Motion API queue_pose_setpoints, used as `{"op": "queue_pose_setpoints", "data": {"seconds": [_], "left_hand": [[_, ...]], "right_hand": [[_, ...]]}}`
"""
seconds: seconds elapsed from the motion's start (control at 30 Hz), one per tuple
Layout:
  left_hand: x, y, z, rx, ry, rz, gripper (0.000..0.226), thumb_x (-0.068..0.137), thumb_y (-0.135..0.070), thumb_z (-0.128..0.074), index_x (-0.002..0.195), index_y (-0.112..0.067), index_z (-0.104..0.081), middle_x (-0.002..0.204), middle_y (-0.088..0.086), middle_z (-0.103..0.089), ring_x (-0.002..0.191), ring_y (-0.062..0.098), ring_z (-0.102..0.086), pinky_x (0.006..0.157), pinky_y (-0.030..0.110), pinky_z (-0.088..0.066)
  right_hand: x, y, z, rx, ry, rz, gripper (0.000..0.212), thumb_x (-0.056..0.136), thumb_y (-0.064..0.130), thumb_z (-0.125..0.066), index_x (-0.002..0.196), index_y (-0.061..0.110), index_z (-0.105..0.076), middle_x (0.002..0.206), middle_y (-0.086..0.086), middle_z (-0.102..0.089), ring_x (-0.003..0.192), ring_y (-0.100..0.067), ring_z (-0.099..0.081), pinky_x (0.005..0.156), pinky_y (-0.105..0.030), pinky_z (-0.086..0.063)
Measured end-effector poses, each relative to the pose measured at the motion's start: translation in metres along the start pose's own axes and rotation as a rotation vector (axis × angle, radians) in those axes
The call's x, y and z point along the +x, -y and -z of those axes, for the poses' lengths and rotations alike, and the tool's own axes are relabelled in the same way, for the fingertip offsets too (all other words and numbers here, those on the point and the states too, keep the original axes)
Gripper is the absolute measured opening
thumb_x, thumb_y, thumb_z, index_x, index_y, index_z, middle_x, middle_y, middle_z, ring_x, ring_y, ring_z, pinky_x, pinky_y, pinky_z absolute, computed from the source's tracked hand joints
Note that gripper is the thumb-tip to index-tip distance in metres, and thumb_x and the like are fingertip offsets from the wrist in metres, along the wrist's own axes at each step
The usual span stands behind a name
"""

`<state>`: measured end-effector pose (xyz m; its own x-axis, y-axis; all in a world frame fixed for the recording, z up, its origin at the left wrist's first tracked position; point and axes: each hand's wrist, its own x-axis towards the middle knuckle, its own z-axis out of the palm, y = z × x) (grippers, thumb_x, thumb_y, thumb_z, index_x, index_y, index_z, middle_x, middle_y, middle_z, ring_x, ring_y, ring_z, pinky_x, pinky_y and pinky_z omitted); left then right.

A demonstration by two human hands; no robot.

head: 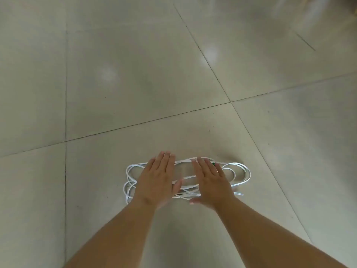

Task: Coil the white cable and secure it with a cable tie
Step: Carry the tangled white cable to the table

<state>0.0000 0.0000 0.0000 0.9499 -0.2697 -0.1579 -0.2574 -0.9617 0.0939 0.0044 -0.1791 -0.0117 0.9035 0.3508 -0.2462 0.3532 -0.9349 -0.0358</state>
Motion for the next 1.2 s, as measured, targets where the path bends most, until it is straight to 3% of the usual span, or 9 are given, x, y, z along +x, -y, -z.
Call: {"op": "queue_pose_setpoints", "data": {"seconds": [0.07, 0.17, 0.23, 0.3, 0.47, 0.57, 0.73, 0.97, 1.2], "left_hand": [[0.004, 0.002, -0.001, -0.006, -0.021, -0.005, 0.071, 0.082, -0.052, -0.030, 0.121, -0.001, -0.060, 0.123, 0.014, -0.063, 0.116, 0.027, -0.059, 0.093, 0.042, -0.048], [0.010, 0.003, 0.002, 0.003, 0.026, -0.004, 0.089, 0.079, -0.059, -0.004, 0.143, -0.004, -0.031, 0.149, 0.012, -0.036, 0.139, 0.024, -0.031, 0.113, 0.037, -0.024], [0.012, 0.005, -0.001, -0.026, 0.096, -0.034, 0.098, 0.070, -0.063, 0.014, 0.149, -0.009, -0.007, 0.158, 0.006, -0.011, 0.146, 0.019, -0.007, 0.117, 0.034, -0.005], [0.015, 0.007, -0.003, -0.028, 0.124, -0.043, 0.103, 0.064, -0.066, 0.016, 0.149, -0.011, -0.001, 0.159, 0.004, -0.004, 0.146, 0.017, 0.000, 0.117, 0.033, 0.000], [0.017, 0.011, -0.014, -0.008, 0.192, -0.046, 0.119, 0.053, -0.082, 0.006, 0.149, -0.012, 0.006, 0.159, 0.002, 0.004, 0.146, 0.016, 0.007, 0.118, 0.034, 0.004], [0.020, 0.014, -0.015, -0.013, 0.259, -0.049, 0.124, 0.054, -0.091, -0.016, 0.148, -0.014, 0.009, 0.158, 0.001, 0.008, 0.145, 0.015, 0.010, 0.118, 0.035, 0.006], [0.025, 0.017, -0.015, -0.001, 0.277, -0.069, 0.110, 0.071, -0.076, -0.048, 0.149, -0.017, 0.004, 0.158, 0.000, -0.001, 0.146, 0.016, 0.003, 0.119, 0.035, 0.001], [0.025, 0.017, -0.011, 0.002, 0.103, -0.123, 0.060, 0.092, -0.046, -0.045, 0.141, -0.018, -0.027, 0.140, 0.000, -0.038, 0.129, 0.020, -0.036, 0.113, 0.030, -0.018], [0.030, 0.013, -0.010, 0.042, 0.084, -0.133, 0.035, 0.096, -0.033, -0.042, 0.126, -0.016, -0.041, 0.123, 0.002, -0.048, 0.112, 0.022, -0.046, 0.098, 0.031, -0.032]], "right_hand": [[0.006, 0.000, 0.000, 0.069, 0.123, 0.034, 0.128, 0.060, 0.066, -0.070, 0.148, 0.014, 0.007, 0.158, -0.005, 0.000, 0.146, -0.024, -0.001, 0.116, -0.040, 0.002], [0.019, -0.008, 0.006, 0.014, 0.164, 0.045, 0.130, 0.063, 0.067, -0.067, 0.145, 0.015, 0.019, 0.157, -0.004, 0.015, 0.145, -0.022, 0.013, 0.115, -0.041, 0.010], [0.024, -0.007, 0.005, 0.007, 0.192, 0.054, 0.131, 0.062, 0.068, -0.067, 0.146, 0.014, 0.018, 0.157, -0.004, 0.013, 0.145, -0.022, 0.012, 0.115, -0.041, 0.010], [0.030, -0.008, 0.005, 0.005, 0.196, 0.064, 0.130, 0.061, 0.067, -0.069, 0.147, 0.014, 0.013, 0.158, -0.004, 0.006, 0.145, -0.021, 0.007, 0.117, -0.040, 0.008], [0.037, -0.009, 0.010, 0.054, 0.134, 0.092, 0.122, 0.059, 0.063, -0.072, 0.148, 0.012, -0.006, 0.149, -0.003, -0.023, 0.140, -0.020, -0.018, 0.116, -0.035, 0.000], [0.041, -0.009, 0.012, 0.059, 0.103, 0.104, 0.108, 0.060, 0.061, -0.073, 0.142, 0.012, -0.023, 0.137, -0.003, -0.036, 0.129, -0.023, -0.032, 0.113, -0.031, -0.013], [0.045, -0.010, 0.008, 0.125, 0.071, 0.109, 0.070, 0.072, 0.052, -0.068, 0.125, 0.013, -0.045, 0.122, -0.003, -0.047, 0.116, -0.022, -0.042, 0.099, -0.029, -0.029], [0.048, -0.009, 0.006, 0.093, 0.055, 0.124, 0.044, 0.086, 0.043, -0.057, 0.116, 0.011, -0.053, 0.115, -0.004, -0.053, 0.112, -0.023, -0.045, 0.096, -0.031, -0.030], [0.048, -0.006, 0.003, 0.008, 0.064, 0.149, 0.038, 0.093, 0.037, -0.046, 0.117, 0.008, -0.048, 0.116, -0.010, -0.053, 0.111, -0.028, -0.045, 0.095, -0.035, -0.030]]}}
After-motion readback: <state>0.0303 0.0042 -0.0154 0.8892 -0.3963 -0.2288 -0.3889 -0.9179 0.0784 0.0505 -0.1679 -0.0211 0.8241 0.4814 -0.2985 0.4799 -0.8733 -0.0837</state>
